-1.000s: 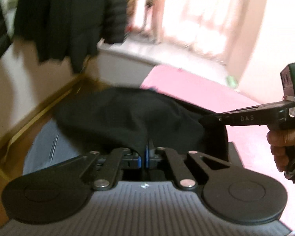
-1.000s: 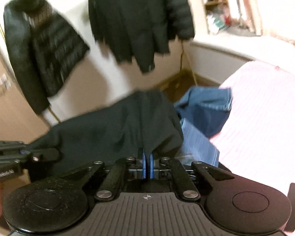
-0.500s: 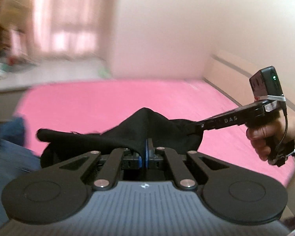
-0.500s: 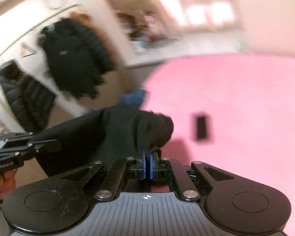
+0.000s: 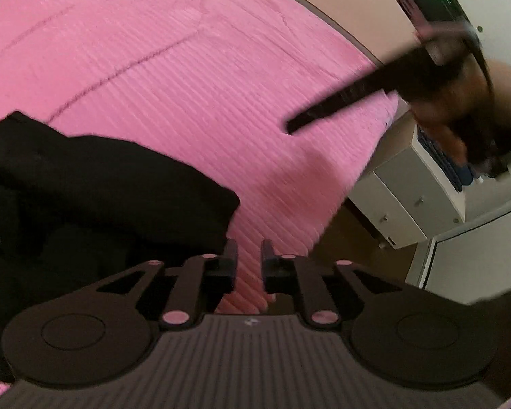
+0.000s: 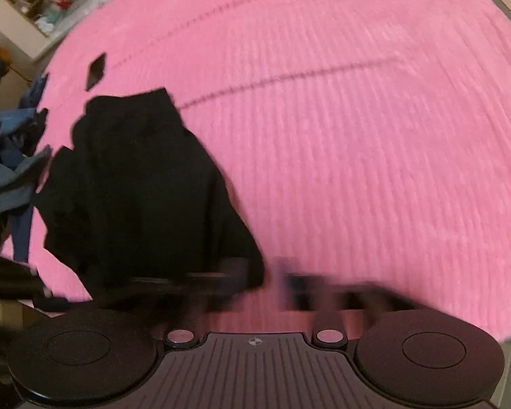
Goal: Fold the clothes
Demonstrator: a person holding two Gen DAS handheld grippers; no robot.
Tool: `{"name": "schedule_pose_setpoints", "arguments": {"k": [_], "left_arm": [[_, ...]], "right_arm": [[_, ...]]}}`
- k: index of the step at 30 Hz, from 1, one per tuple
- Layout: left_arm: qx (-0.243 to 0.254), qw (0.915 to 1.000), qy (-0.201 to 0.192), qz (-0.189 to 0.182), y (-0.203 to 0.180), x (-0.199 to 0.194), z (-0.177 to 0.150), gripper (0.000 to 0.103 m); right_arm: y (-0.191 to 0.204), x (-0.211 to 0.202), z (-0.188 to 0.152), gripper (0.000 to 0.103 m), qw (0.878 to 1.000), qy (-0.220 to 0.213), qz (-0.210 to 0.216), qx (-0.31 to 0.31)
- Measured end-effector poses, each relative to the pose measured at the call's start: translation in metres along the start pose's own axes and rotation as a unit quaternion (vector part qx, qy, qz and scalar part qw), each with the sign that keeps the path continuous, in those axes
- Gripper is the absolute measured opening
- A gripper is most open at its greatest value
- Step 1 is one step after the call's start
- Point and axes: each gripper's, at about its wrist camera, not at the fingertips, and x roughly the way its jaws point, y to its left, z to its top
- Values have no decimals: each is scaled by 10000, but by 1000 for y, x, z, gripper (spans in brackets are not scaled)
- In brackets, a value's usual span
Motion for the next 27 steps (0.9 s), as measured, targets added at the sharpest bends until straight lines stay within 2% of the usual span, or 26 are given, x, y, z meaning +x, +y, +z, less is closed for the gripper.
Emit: {"name": "schedule_pose_setpoints", "arguments": {"k": [1, 3, 5, 9, 11, 12, 13, 14, 15, 16, 18, 20, 22, 24, 27], "left_arm": [[-144, 9999, -1, 82, 7, -3, -4, 23], [-518, 9980, -64, 369, 31, -15, -16, 23], [-963, 9922, -182, 764, 64, -31, -30, 23], [-1765, 9699, -397, 1628, 122, -60, -57, 26], [-2109, 9582, -486, 1870, 149, -73, -69, 27], [-2194, 9544, -518, 1957, 158, -78, -75, 27], [-2278, 9504, -550, 2044, 167, -82, -80, 27], [-2356, 9466, -581, 2122, 175, -87, -85, 28], [-2353, 9467, -613, 2111, 179, -90, -87, 29], [-2350, 9468, -644, 2100, 182, -92, -88, 31], [-2269, 9500, -718, 2020, 191, -97, -87, 35], [-2053, 9568, -821, 1890, 193, -101, -73, 43], [-1933, 9610, -970, 1725, 197, -102, -57, 44], [-1837, 9652, -1158, 1453, 202, -99, -34, 50], [-1490, 9745, -1306, 1052, 203, -85, 6, 60]], "right_arm": [[16, 11, 9, 103, 9996, -49, 119, -232], [48, 33, 27, 103, 9968, -147, 357, -696], [80, 55, 45, 103, 9912, -245, 594, -1158], [143, 101, 80, 103, 9719, -421, 1025, -2077], [176, 140, 91, 103, 9620, -340, 875, -2564], [183, 156, 96, 99, 9603, -267, 771, -2669], [186, 171, 101, 65, 9602, -157, 666, -2709], [184, 184, 106, 26, 9627, 5, 550, -2649], [179, 187, 110, 22, 9677, 61, 488, -2472], [169, 181, 113, 13, 9735, 31, 506, -2228], [147, 154, 115, 9, 9831, -115, 541, -1745], [120, 115, 113, 8, 9906, -342, 550, -1206], [87, 73, 99, 5, 9955, -574, 412, -629], [52, 31, 77, 2, 9963, -847, 113, -48], [7, -15, 38, 2, 9893, -1221, -222, 766]]}}
